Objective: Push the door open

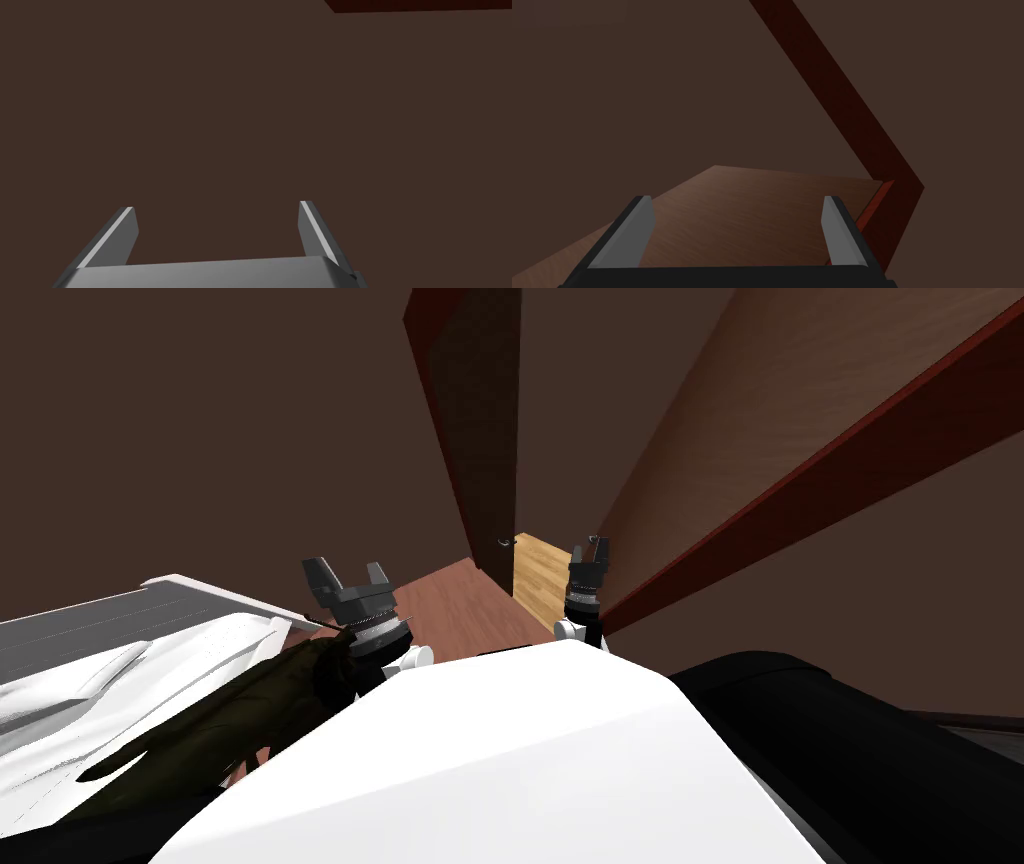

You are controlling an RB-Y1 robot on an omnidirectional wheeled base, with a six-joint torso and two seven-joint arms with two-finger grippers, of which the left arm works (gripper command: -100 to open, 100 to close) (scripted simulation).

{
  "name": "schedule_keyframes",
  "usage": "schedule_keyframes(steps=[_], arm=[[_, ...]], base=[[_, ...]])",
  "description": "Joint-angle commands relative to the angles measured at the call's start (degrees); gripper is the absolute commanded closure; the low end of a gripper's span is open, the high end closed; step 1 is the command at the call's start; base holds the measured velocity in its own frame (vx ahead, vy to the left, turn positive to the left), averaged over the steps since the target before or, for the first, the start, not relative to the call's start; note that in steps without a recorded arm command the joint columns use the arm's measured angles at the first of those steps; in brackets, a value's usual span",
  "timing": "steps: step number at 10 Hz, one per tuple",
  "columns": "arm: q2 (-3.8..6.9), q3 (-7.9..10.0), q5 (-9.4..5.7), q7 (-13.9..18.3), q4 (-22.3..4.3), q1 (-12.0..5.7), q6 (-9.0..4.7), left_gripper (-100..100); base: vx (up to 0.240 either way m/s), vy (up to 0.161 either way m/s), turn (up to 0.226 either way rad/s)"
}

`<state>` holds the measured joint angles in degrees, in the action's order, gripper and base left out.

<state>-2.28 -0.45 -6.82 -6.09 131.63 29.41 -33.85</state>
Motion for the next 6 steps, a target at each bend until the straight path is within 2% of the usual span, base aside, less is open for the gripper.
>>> schedule_keyframes(steps=[1, 6], arm=[[0.73, -0.24, -0.09, -0.1, -2.0, -0.75, -0.23, -100], [2.36, -0.94, -0.33, -0.2, -7.6, -2.91, -0.89, -100]], base=[[0.177, -0.023, -0.116], [0.08, 0.058, -0.117]])
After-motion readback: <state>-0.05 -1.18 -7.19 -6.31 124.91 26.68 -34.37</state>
